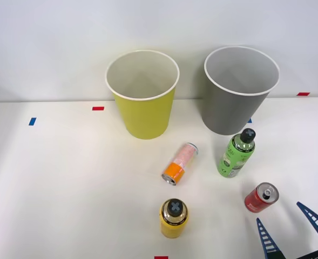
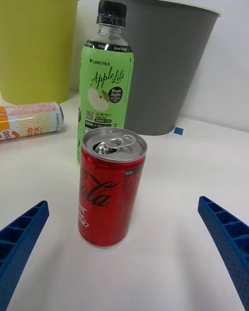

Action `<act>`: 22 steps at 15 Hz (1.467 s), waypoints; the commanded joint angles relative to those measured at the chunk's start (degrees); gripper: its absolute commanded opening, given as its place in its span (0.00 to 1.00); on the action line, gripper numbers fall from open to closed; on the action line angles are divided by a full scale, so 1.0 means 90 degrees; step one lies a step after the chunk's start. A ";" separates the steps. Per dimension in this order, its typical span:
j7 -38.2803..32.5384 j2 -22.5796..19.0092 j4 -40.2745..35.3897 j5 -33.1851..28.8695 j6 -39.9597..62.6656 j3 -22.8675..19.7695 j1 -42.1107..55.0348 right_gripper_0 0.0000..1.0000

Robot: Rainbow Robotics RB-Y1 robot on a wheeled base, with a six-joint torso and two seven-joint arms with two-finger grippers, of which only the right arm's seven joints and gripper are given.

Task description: Put cans in the gray bin, plastic bottles in the light green bin

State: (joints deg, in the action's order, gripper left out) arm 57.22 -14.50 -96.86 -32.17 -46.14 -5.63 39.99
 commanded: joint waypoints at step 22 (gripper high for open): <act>-0.0020 0.0107 0.0225 0.0019 0.0068 0.0059 -0.0020 1.00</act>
State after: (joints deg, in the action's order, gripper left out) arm 57.19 -14.34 -96.64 -32.13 -46.04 -5.54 39.97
